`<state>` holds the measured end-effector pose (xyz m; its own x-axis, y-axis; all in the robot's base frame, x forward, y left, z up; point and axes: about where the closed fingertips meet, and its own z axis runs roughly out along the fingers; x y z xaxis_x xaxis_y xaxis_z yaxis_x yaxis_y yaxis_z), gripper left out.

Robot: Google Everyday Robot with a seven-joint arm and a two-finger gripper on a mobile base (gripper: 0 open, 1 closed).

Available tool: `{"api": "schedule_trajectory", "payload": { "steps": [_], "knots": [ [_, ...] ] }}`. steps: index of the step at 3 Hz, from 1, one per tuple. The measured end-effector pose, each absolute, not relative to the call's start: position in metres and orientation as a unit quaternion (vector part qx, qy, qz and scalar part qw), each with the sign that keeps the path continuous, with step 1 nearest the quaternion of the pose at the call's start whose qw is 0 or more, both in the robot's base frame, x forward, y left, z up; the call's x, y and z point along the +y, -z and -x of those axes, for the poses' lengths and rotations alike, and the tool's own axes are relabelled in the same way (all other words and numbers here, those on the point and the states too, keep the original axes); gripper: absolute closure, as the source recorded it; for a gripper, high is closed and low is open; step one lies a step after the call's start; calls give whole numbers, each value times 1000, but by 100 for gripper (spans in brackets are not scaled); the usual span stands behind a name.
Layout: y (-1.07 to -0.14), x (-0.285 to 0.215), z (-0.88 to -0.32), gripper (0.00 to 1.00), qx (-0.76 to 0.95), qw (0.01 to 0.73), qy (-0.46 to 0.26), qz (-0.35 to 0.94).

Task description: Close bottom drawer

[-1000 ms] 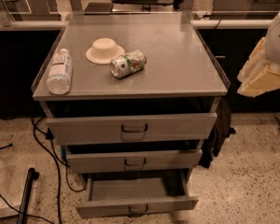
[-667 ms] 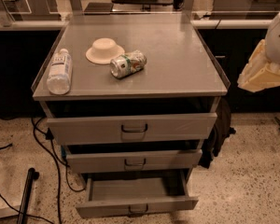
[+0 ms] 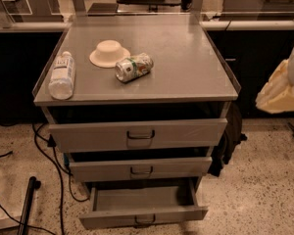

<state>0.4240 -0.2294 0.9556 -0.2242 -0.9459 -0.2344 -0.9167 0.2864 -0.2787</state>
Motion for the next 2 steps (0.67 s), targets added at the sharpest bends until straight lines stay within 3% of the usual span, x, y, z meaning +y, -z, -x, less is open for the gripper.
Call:
{"api": "schedule_trajectory", "payload": {
  "steps": [2],
  "knots": [
    [-865,-236,-406,100,766,196,3,612]
  ]
}}
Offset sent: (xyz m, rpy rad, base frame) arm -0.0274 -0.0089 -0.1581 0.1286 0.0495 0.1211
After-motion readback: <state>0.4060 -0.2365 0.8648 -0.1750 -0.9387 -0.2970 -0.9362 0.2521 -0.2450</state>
